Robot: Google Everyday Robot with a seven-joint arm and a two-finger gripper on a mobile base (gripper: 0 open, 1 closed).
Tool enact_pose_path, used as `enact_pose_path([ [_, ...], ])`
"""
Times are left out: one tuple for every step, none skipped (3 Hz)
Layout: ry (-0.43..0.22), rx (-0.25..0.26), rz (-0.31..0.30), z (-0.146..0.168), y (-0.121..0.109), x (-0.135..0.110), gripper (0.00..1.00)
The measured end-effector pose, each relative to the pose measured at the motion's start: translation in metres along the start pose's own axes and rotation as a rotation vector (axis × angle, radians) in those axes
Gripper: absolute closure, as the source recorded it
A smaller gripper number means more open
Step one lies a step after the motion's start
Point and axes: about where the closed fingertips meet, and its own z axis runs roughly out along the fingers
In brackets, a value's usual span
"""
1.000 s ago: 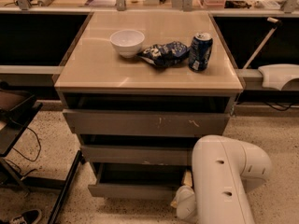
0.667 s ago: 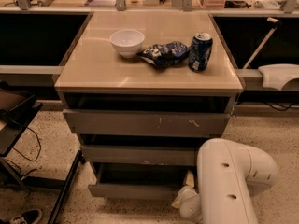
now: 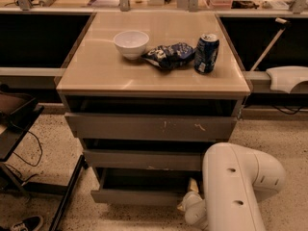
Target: Open bottom drawer
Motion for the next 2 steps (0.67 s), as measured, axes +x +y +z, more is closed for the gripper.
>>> enact_pose_path([
  [0.0,0.0,0.0,0.0,0.0,0.0,0.41],
  [0.0,0.0,0.0,0.0,0.0,0.0,0.64],
])
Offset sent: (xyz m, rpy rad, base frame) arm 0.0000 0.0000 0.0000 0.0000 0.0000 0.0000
